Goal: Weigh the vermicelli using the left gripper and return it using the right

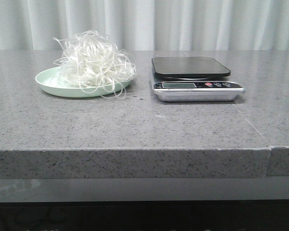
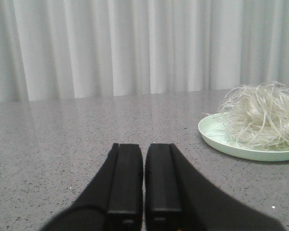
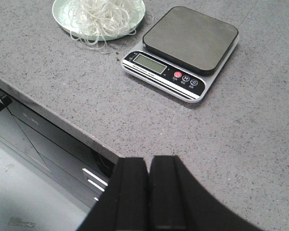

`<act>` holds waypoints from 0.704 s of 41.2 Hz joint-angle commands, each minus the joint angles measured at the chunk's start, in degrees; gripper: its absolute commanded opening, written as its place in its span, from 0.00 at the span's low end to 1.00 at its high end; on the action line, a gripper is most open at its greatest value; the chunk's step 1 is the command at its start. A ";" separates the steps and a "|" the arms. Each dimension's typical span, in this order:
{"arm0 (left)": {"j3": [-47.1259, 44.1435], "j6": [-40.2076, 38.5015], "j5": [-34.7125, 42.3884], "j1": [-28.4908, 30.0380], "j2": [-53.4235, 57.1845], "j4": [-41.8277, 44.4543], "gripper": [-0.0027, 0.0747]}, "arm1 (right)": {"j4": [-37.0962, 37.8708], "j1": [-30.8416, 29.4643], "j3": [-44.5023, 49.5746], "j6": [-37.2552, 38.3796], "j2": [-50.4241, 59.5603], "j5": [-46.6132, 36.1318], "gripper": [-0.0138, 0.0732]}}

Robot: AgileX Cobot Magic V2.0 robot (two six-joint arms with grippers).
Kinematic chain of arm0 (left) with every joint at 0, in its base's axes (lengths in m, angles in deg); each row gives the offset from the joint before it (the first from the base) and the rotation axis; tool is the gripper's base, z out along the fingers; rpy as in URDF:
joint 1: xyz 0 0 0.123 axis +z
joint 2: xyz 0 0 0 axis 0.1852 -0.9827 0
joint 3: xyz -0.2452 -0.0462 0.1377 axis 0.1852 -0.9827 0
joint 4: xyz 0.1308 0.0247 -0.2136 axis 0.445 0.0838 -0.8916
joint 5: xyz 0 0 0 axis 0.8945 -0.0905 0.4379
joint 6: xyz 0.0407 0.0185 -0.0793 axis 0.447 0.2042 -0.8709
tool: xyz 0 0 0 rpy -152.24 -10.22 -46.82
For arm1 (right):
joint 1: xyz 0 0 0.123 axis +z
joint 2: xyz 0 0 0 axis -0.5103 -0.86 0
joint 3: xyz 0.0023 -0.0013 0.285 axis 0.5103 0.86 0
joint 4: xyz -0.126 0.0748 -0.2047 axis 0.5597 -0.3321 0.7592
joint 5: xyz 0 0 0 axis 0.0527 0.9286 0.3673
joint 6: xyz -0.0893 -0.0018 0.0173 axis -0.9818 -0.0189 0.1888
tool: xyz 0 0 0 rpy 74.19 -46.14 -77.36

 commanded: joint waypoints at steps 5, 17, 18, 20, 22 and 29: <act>-0.50 -0.36 4.88 0.05 1.15 -0.45 0.22 | 0.70 -0.25 -1.29 0.06 -0.24 -3.58 0.33; -0.50 -0.36 4.88 0.05 1.15 -0.45 0.22 | 0.70 -0.25 -1.29 0.06 -0.24 -3.58 0.33; -0.50 -0.36 4.88 0.05 1.15 -0.45 0.22 | 0.70 -0.25 -1.29 0.06 -0.24 -3.58 0.33; -0.50 -0.36 4.88 0.05 1.15 -0.45 0.22 | 0.70 -0.25 -1.29 0.06 -0.24 -3.58 0.33; -0.50 -0.36 4.88 0.05 1.15 -0.45 0.22 | 0.70 -0.25 -1.29 0.06 -0.24 -3.58 0.33; -0.50 -0.36 4.88 0.05 1.15 -0.45 0.22 | 0.91 -1.59 0.66 0.01 2.50 -4.56 0.33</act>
